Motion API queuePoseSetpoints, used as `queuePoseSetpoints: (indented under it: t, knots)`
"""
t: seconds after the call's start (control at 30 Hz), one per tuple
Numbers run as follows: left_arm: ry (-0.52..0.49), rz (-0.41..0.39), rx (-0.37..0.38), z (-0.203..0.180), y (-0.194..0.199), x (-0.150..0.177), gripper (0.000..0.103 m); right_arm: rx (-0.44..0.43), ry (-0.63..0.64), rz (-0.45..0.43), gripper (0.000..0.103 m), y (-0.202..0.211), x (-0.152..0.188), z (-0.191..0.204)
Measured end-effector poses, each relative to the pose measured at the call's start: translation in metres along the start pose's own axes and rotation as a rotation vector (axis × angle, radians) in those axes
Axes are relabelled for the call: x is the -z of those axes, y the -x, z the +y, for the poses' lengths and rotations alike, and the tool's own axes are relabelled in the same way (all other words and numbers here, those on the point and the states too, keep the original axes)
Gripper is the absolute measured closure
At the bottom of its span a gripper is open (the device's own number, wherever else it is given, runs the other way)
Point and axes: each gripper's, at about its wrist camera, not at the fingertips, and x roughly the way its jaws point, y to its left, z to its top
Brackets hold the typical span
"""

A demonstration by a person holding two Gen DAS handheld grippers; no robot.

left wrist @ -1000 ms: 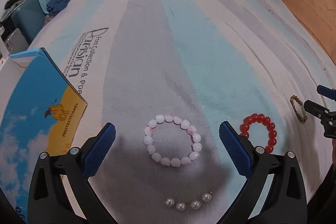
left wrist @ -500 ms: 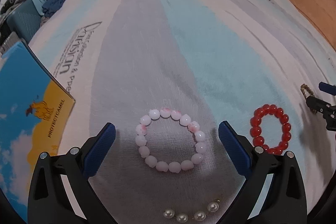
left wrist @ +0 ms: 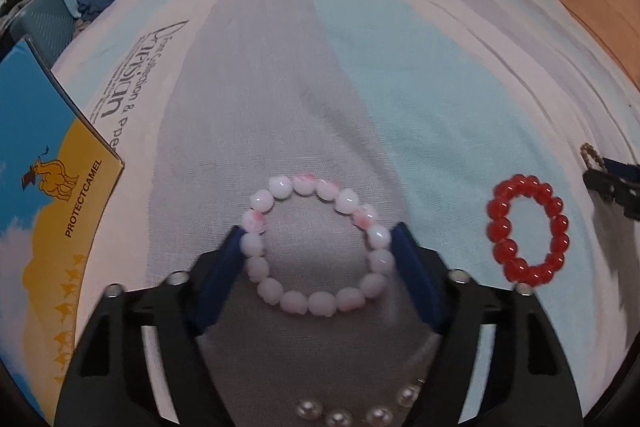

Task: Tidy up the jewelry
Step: 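Grasp the brown wooden bead bracelet with right tool while left tool grasps white bead bracelet, then carry both held bracelets over the open white box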

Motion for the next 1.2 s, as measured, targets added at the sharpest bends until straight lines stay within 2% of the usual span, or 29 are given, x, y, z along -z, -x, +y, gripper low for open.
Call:
queuePoseSetpoints:
  t: [0.13, 0.17, 0.23, 0.27, 0.4, 0.43, 0.77, 1.2]
  knots:
    - [-0.009, 0.001, 0.004, -0.005, 0.002, 0.001, 0.054, 0.001, 0.013, 0.004, 0.061, 0.004, 0.001, 0.001]
    - [-0.01, 0.002, 0.005, -0.005, 0.003, 0.002, 0.058, 0.027, 0.016, 0.007, 0.074, 0.005, 0.001, 0.0]
    - [-0.015, 0.002, 0.006, -0.006, 0.006, 0.002, 0.069, 0.018, 0.007, 0.01, 0.08, 0.006, 0.001, -0.003]
    - [-0.016, 0.001, 0.004, -0.006, 0.007, 0.002, 0.08, 0.019, 0.007, 0.009, 0.085, 0.007, 0.001, -0.004]
    - [-0.009, 0.004, 0.015, -0.006, 0.013, 0.004, 0.083, 0.006, -0.004, 0.0, 0.089, 0.015, 0.003, -0.009]
    - [-0.007, 0.004, 0.017, -0.006, 0.015, 0.004, 0.083, 0.003, -0.006, -0.002, 0.095, 0.017, 0.003, -0.01]
    - [-0.004, -0.017, 0.012, -0.006, 0.036, 0.002, 0.083, -0.017, 0.02, -0.022, 0.096, 0.036, 0.006, 0.001]
    - [-0.009, -0.072, 0.0, -0.007, 0.08, -0.005, 0.083, -0.018, 0.043, -0.078, 0.096, 0.071, -0.006, 0.023]
